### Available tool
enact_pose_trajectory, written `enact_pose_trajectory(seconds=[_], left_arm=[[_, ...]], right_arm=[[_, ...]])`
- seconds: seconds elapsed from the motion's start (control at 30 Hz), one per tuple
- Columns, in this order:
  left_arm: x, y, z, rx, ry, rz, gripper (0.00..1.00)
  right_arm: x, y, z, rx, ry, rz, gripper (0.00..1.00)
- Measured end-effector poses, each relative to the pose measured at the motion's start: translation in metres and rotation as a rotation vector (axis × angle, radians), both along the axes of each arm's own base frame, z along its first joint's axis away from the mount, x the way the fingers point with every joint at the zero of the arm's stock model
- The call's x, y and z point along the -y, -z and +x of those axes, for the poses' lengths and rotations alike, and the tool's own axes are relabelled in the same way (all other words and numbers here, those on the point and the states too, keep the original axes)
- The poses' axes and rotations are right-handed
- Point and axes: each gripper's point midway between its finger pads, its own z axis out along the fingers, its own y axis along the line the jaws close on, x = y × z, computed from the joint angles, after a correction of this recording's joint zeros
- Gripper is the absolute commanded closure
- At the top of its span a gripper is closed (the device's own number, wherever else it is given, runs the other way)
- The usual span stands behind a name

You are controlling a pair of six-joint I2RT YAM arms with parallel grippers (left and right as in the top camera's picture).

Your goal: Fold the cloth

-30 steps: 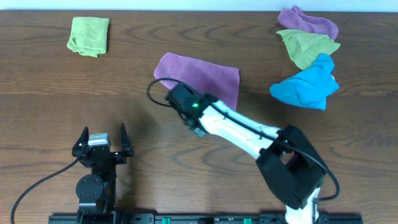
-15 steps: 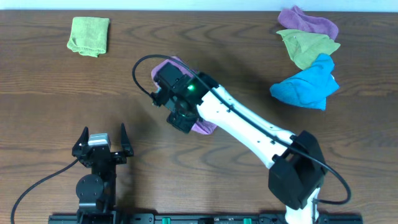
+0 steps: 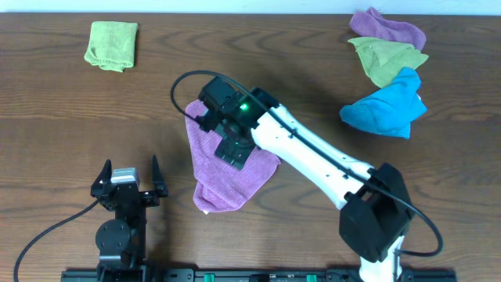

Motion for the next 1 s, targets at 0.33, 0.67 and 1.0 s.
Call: enact_pose_trajectory(seconds=[0.33, 0.67, 1.0], left_arm=[[0.0, 0.0, 0.0, 0.0, 0.0, 0.0, 0.05], [0.0, 0.0, 0.0, 0.0, 0.0, 0.0, 0.05], [0.0, 0.0, 0.0, 0.0, 0.0, 0.0, 0.04]], right_arm=[[0.051, 0.063, -0.034, -0.172, 0.116, -0.115, 0.99], [0.056, 0.094, -0.042, -0.179, 0.14, -0.104, 0.99], [0.072, 0.11, -0.037, -0.108, 0.23, -0.123, 0.98]])
